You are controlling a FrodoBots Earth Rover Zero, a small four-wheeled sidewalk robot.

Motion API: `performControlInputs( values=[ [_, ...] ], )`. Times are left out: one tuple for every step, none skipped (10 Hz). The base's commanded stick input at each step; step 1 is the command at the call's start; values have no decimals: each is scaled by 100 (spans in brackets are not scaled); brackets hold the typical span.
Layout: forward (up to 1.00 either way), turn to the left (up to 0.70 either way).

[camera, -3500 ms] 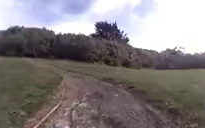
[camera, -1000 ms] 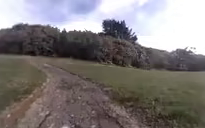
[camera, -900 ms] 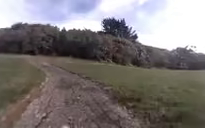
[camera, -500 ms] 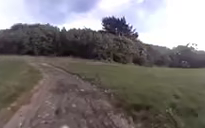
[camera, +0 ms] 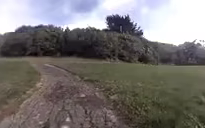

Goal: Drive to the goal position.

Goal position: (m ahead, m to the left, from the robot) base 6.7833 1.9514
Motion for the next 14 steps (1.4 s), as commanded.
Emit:
performControlInputs(
  values=[
    [85,34],
    [85,34],
    [85,34],
    [85,34],
    [85,34],
    [85,34],
    [85,34],
    [85,28],
    [85,18],
    [85,6],
    [85,0],
    [85,0],
    [85,0],
    [85,0]
  ],
)
